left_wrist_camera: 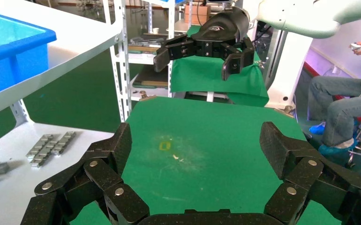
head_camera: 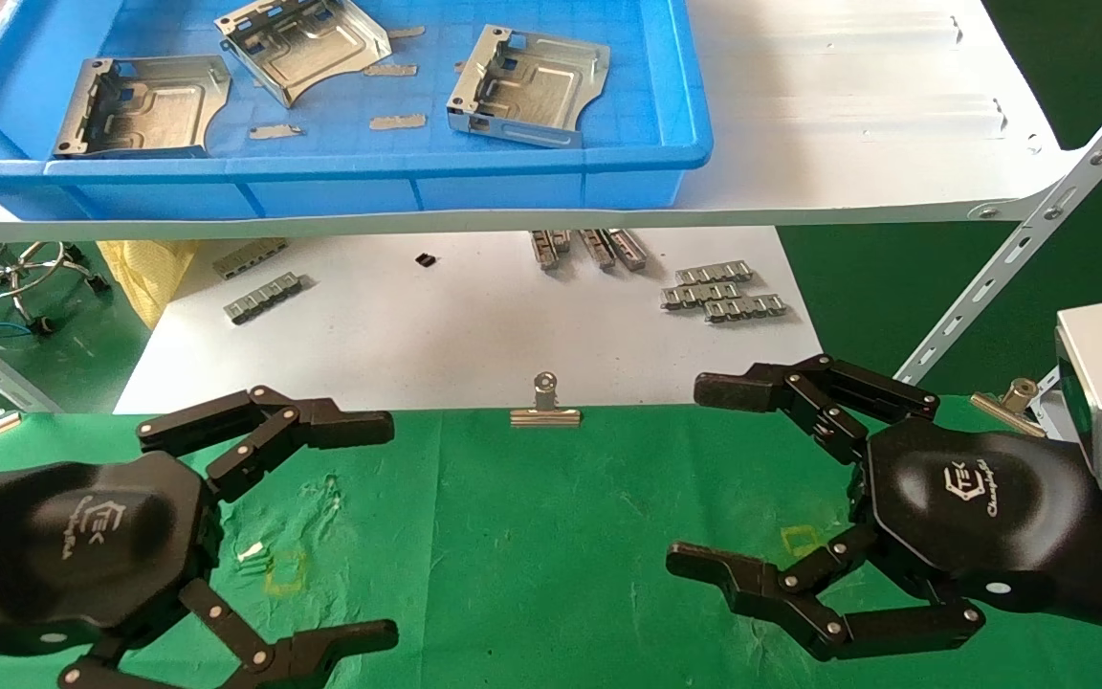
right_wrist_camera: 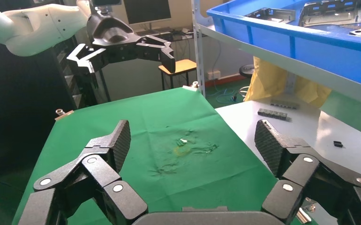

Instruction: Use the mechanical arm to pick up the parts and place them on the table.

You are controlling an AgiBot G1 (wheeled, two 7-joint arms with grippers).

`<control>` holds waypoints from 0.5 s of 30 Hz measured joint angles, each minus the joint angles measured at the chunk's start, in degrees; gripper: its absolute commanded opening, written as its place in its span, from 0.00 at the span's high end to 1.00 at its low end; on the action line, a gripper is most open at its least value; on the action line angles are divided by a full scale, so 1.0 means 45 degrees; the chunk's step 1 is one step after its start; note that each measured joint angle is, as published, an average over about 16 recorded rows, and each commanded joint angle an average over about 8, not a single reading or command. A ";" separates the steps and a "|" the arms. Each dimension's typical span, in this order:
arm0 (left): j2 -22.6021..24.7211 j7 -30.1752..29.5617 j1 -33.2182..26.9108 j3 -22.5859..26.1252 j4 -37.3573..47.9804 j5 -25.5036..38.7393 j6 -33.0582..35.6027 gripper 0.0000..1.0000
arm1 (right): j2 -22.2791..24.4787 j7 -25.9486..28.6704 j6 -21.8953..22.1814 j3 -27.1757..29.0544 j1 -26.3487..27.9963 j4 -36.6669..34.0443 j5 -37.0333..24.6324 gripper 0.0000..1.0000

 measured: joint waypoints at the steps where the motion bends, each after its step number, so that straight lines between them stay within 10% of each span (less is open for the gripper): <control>1: 0.0000 0.0000 0.0000 0.0000 0.0000 0.0000 0.0000 0.00 | 0.0000 0.0000 0.0000 0.0000 0.0000 0.0000 0.0000 1.00; 15: 0.0000 0.0000 0.0000 0.0000 0.0000 0.0000 0.0000 0.00 | 0.0000 0.0000 0.0000 0.0000 0.0000 0.0000 0.0000 1.00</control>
